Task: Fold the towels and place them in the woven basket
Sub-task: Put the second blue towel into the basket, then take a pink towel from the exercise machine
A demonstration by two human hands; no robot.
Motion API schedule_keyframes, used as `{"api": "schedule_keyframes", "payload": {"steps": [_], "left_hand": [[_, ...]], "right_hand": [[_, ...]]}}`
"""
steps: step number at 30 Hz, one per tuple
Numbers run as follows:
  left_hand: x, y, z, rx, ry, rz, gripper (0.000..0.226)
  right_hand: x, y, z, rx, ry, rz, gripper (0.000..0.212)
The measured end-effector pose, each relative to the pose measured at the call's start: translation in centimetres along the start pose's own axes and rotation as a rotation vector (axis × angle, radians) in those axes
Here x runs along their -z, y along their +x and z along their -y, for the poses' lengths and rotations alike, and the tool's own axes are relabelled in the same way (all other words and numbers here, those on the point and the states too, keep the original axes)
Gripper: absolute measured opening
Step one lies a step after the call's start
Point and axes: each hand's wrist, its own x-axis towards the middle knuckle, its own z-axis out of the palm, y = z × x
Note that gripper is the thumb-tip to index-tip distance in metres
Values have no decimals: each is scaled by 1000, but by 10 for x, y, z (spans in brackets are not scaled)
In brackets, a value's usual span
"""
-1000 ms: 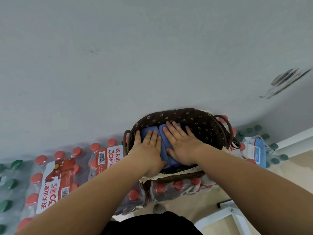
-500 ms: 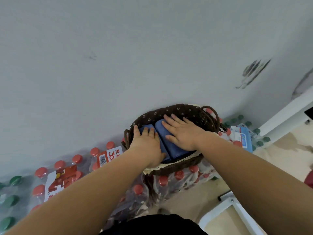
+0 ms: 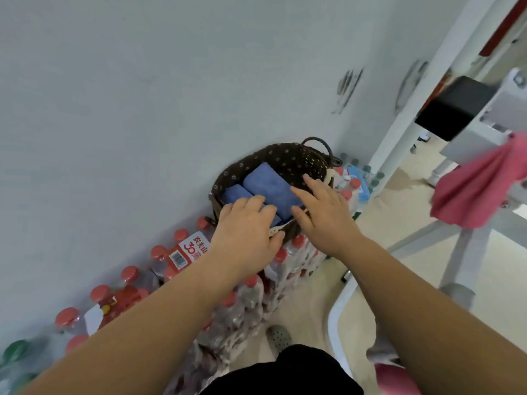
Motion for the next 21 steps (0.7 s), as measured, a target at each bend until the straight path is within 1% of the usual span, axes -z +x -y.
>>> {"api": "schedule_keyframes", "payload": {"steps": [3,6,9,12,14,16,18,21], "left_hand": [[-8,-18,-14,-147,-112,-41,55],[-23,-25,-39,-260,-181,-29,52],[-40,-34,-77,-374,-209,64,49],[-58,-45,-118,-494,-221,191,56],[-71,-53,-144,-553,-214,254,59],[-84,-61,-167,-600,-198,301,61],[-96,-70,-192,-650,-166,357,62],[-108,-83,-232,-688,-153,418,62]], "right_hand": [[-6,-58,-3,-142,-31,-61,65],[-9,-118,-15,-284,-88,15,74],[-12,-180,-33,-420,-120,58,75],[-19,-244,-50,-580,-136,61,68],[-22,-283,-54,-680,-132,86,69],[-25,-317,-58,-769,-126,71,73],[-31,-346,-66,-848,-121,69,82],[-40,-387,-83,-890,-158,24,88]]}}
